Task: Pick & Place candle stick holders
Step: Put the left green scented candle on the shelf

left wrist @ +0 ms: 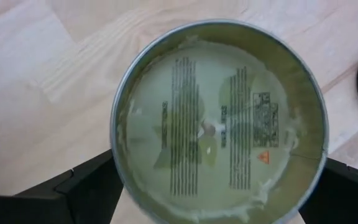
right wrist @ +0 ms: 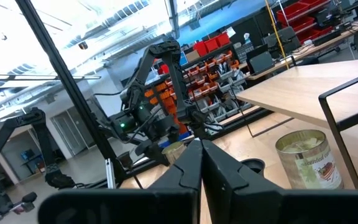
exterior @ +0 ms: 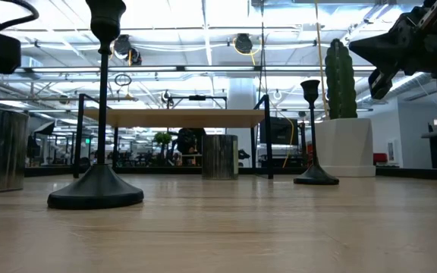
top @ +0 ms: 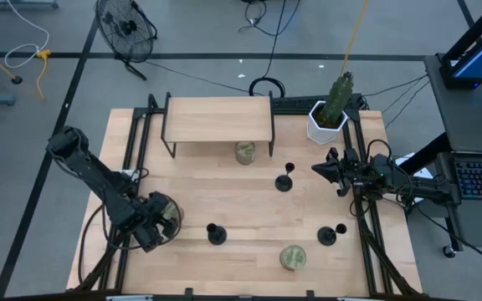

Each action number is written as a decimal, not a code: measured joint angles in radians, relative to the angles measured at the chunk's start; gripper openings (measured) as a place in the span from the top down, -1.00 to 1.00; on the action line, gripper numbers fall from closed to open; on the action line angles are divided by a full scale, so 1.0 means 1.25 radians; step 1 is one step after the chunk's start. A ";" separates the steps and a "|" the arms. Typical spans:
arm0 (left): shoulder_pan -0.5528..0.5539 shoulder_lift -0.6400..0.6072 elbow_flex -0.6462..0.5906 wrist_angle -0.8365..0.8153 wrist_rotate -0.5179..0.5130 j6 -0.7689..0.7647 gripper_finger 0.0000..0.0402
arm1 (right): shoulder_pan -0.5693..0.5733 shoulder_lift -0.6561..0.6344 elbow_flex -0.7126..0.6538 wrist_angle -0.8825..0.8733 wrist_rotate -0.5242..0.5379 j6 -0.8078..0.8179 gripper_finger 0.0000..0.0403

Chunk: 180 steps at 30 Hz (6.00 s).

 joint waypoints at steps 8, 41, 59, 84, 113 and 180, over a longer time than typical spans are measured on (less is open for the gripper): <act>-0.002 0.000 -0.046 0.028 -0.085 0.014 -0.99 | 0.000 0.000 0.000 0.000 0.000 0.000 0.99; 0.049 0.002 -0.077 0.073 -0.257 0.131 -0.99 | 0.000 0.000 0.000 0.000 0.000 0.002 0.99; 0.130 0.007 -0.077 0.071 -0.268 0.156 -0.98 | 0.000 0.000 0.000 0.000 0.000 0.000 0.99; 0.136 0.019 -0.020 0.150 -0.246 0.176 -0.74 | 0.001 0.000 0.000 0.000 0.000 0.003 0.99; 0.477 -0.038 0.375 0.103 -0.368 0.649 -0.74 | 0.001 0.000 0.000 0.000 0.000 0.000 0.99; 1.060 0.075 0.419 0.083 -0.268 0.911 -0.76 | 0.001 0.000 0.000 0.000 0.000 0.027 0.99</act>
